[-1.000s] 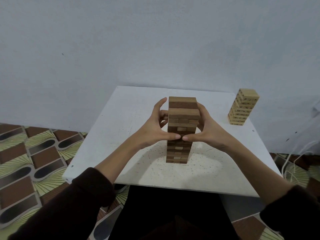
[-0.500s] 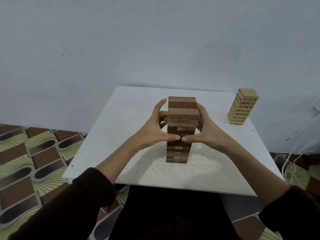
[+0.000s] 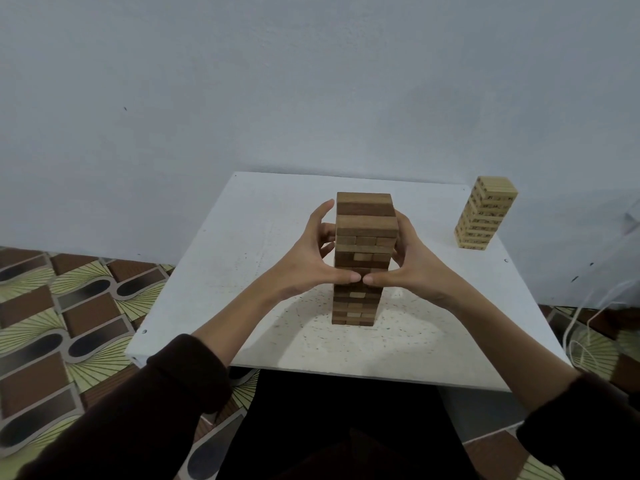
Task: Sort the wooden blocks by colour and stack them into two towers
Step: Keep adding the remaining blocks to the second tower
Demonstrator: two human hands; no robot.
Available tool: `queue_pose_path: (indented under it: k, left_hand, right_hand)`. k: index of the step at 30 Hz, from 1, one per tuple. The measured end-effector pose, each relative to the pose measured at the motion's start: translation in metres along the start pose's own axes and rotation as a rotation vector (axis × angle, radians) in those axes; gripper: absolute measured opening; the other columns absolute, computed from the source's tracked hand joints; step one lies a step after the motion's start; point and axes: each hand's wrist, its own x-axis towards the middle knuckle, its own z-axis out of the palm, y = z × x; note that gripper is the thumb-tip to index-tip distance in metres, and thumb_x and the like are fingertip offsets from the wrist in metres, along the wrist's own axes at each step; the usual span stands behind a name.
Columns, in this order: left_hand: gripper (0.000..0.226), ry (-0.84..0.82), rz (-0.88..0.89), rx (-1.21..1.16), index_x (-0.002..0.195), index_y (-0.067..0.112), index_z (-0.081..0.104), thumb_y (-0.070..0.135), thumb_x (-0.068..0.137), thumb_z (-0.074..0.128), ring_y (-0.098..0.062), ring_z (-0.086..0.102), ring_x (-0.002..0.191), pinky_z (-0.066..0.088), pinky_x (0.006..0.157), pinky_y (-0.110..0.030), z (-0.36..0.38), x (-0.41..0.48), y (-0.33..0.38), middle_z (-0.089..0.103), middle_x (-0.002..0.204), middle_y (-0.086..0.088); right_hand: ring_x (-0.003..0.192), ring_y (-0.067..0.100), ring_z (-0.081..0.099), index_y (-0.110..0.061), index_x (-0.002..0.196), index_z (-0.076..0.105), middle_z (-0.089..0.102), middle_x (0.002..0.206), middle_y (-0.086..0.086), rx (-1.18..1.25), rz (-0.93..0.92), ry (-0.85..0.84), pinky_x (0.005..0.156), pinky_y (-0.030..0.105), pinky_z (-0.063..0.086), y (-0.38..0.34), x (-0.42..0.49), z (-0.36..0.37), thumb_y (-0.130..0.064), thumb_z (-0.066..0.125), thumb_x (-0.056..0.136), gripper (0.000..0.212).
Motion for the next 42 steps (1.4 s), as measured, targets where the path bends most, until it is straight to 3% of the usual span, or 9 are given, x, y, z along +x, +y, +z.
queue_pose_path:
  k: [3, 9, 16, 20, 23, 26, 30, 38, 42]
  left_hand:
    - [0.134, -0.068, -0.014, -0.013, 0.150, 0.030, 0.004, 0.055, 0.049, 0.087, -0.016, 0.035, 0.137, 0.025, 0.117, -0.044, -0.001, -0.005, 0.002, 0.039, 0.144, -0.005]
    - [0.103, 0.100, -0.108, -0.638, 0.149, 0.015, 0.026, 0.081, 0.071, 0.018, -0.016, 0.026, 0.143, 0.014, 0.120, -0.039, -0.004, -0.010, 0.010, 0.033, 0.153, -0.001]
    - [0.108, 0.250, -0.070, -0.520, 0.150, 0.024, 0.023, 0.088, 0.064, 0.017, -0.007, 0.023, 0.143, 0.011, 0.121, -0.039, 0.018, -0.001, 0.017, 0.030, 0.154, 0.009]
    - [0.124, 0.282, -0.054, -0.376, 0.149, 0.028, 0.027, 0.101, 0.049, 0.023, -0.015, 0.028, 0.142, 0.018, 0.119, -0.046, 0.032, 0.000, 0.019, 0.032, 0.154, 0.003]
    - [0.112, 0.293, -0.035, -0.359, 0.148, 0.023, 0.031, 0.094, 0.062, 0.018, -0.013, 0.038, 0.136, 0.029, 0.115, -0.037, 0.038, -0.003, 0.024, 0.042, 0.148, 0.001]
    - [0.077, 0.267, 0.024, -0.348, 0.137, 0.021, 0.043, 0.060, 0.091, -0.003, -0.003, 0.055, 0.117, 0.046, 0.093, -0.014, 0.041, -0.001, 0.021, 0.059, 0.130, 0.002]
    - [0.071, 0.246, 0.042, -0.364, 0.134, 0.020, 0.045, 0.050, 0.096, -0.006, 0.006, 0.061, 0.101, 0.047, 0.078, -0.008, 0.043, 0.001, 0.020, 0.062, 0.117, 0.007]
    - [0.067, 0.237, 0.061, -0.352, 0.132, 0.014, 0.045, 0.045, 0.098, -0.004, 0.011, 0.062, 0.090, 0.046, 0.072, -0.006, 0.046, 0.001, 0.022, 0.062, 0.109, 0.008]
    - [0.075, 0.263, 0.035, -0.359, 0.133, 0.018, 0.046, 0.061, 0.092, 0.001, -0.001, 0.056, 0.115, 0.045, 0.094, -0.018, 0.041, 0.001, 0.016, 0.059, 0.128, 0.000]
  right_hand:
    - [0.138, 0.010, 0.030, -0.034, 0.146, 0.012, 0.036, 0.145, -0.010, 0.019, -0.018, -0.042, 0.116, 0.048, 0.022, 0.001, -0.002, -0.003, -0.044, 0.088, 0.050, 0.122]
    - [0.140, 0.011, 0.029, -0.028, 0.147, 0.021, 0.036, 0.150, -0.004, 0.437, 0.000, 0.077, 0.118, 0.046, 0.015, -0.004, -0.011, -0.011, -0.079, 0.062, 0.062, 0.107]
    - [0.143, 0.011, 0.020, -0.015, 0.152, 0.009, 0.018, 0.157, -0.002, 0.353, 0.058, 0.385, 0.117, 0.035, 0.012, -0.011, 0.000, 0.018, -0.099, 0.028, 0.053, 0.131]
    - [0.136, 0.010, 0.036, -0.027, 0.141, 0.039, 0.045, 0.144, -0.006, 0.423, 0.077, 0.296, 0.113, 0.031, 0.024, -0.014, 0.002, 0.030, -0.075, 0.004, 0.084, 0.082]
    - [0.113, 0.002, 0.056, -0.032, 0.119, 0.054, 0.064, 0.118, -0.009, 0.408, 0.053, 0.317, 0.096, 0.024, 0.038, -0.018, 0.001, 0.037, -0.063, -0.003, 0.090, 0.071]
    - [0.114, 0.004, 0.057, -0.029, 0.124, 0.053, 0.065, 0.118, -0.008, 0.392, 0.030, 0.314, 0.101, 0.028, 0.039, -0.019, 0.001, 0.039, -0.067, 0.000, 0.083, 0.077]
    - [0.112, 0.003, 0.058, -0.023, 0.127, 0.052, 0.065, 0.118, -0.006, 0.427, 0.040, 0.314, 0.092, 0.022, 0.042, -0.020, 0.001, 0.039, -0.058, -0.005, 0.091, 0.075]
    - [0.112, 0.005, 0.058, -0.023, 0.132, 0.049, 0.065, 0.119, -0.006, 0.412, 0.059, 0.336, 0.095, 0.024, 0.042, -0.018, 0.002, 0.040, -0.059, -0.002, 0.091, 0.074]
    - [0.118, 0.004, 0.055, -0.023, 0.133, 0.048, 0.062, 0.124, -0.006, 0.399, 0.055, 0.321, 0.102, 0.027, 0.039, -0.016, 0.003, 0.037, -0.066, 0.000, 0.087, 0.079]
